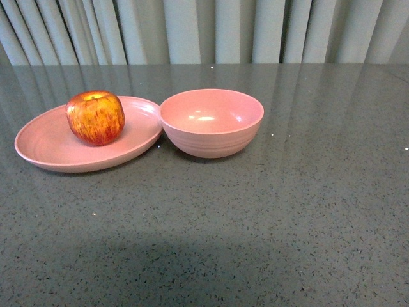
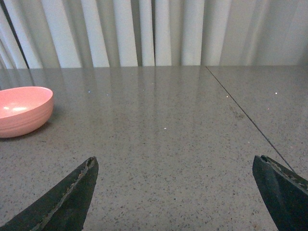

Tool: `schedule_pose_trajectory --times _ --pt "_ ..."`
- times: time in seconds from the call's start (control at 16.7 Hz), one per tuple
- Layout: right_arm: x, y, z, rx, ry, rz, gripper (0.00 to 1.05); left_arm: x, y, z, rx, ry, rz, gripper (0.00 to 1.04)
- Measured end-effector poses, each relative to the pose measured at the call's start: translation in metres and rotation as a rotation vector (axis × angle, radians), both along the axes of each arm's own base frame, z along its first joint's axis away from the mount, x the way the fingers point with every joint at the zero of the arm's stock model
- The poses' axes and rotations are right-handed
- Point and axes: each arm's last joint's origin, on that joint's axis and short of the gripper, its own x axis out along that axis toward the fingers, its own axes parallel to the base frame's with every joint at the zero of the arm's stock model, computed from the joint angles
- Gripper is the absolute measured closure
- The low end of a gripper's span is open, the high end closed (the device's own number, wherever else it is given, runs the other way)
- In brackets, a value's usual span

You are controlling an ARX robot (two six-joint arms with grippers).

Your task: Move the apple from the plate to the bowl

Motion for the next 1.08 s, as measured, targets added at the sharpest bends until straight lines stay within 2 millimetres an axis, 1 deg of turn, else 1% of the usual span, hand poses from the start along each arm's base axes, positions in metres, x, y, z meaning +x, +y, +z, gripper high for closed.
schedule_pose_trajectory --times 0.06,0.12,0.18,0.24,0.3,0.36,0.42,0.54,0.66,0.72,0.84,0.9,0.96,1.02,1.08 --pt "0.000 0.000 0.000 0.000 0.001 0.000 0.07 0.000 -0.002 -0.001 -0.012 0.229 0.076 0.07" --pt "0.000 0.000 0.000 -0.001 0.000 0.001 0.07 0.003 -0.001 0.002 -0.004 0.364 0.122 0.07" --pt "0.000 0.000 0.000 -0.001 0.000 0.000 0.07 0.006 0.000 0.002 -0.006 0.390 0.144 0.07" --pt "0.000 0.000 0.000 -0.001 0.001 0.000 0.07 0.008 0.000 0.006 -0.011 0.373 0.142 0.07" --pt "0.000 0.000 0.000 -0.001 0.000 0.000 0.07 0.010 0.001 0.015 -0.021 0.342 0.138 0.07" --pt "0.000 0.000 0.000 -0.001 0.000 0.000 0.07 0.016 0.001 0.030 -0.032 0.292 0.111 0.07" --pt "0.000 0.000 0.000 -0.001 0.000 0.000 0.07 0.022 0.001 0.039 -0.033 0.265 0.095 0.07" --pt "0.000 0.000 0.000 -0.001 0.000 0.000 0.07 0.047 -0.001 0.059 -0.021 0.228 0.027 0.07" --pt "0.000 0.000 0.000 -0.001 0.000 0.000 0.07 0.080 -0.005 0.086 0.006 0.185 -0.028 0.07" --pt "0.000 0.000 0.000 -0.001 0.000 0.000 0.07 0.101 -0.012 0.101 0.024 0.183 -0.076 0.07" --pt "0.000 0.000 0.000 -0.001 0.000 0.000 0.07 0.141 -0.029 0.115 0.033 0.240 -0.153 0.07" --pt "0.000 0.000 0.000 -0.001 0.000 0.000 0.07 0.160 -0.036 0.118 0.031 0.274 -0.184 0.07" --pt "0.000 0.000 0.000 -0.001 0.000 0.000 0.07 0.197 -0.048 0.116 0.029 0.351 -0.207 0.07" --pt "0.000 0.000 0.000 -0.001 0.000 0.000 0.07 0.233 -0.062 0.094 0.011 0.470 -0.212 0.07" --pt "0.000 0.000 0.000 -0.001 0.001 0.000 0.07 0.249 -0.069 0.086 -0.004 0.524 -0.208 0.07"
